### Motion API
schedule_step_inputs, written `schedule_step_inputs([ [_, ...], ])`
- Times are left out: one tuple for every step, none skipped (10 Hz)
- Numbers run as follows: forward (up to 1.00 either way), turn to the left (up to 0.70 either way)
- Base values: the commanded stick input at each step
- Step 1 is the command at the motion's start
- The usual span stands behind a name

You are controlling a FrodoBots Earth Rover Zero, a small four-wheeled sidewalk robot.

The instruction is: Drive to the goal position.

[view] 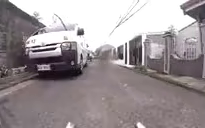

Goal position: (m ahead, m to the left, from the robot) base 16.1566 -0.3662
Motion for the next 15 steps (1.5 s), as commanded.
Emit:
schedule_step_inputs([
  [0.7,0.14],
  [0.7,0.14],
  [0.7,0.12],
  [0.7,0.1],
  [0.7,0.01],
  [0.7,0.0],
  [0.7,0.0],
  [0.7,0.0],
  [0.7,0.0],
  [0.7,0.01],
  [0.7,0.01],
  [0.7,0.01],
  [0.7,0.01],
  [0.7,0.01],
  [0.7,0.01],
])
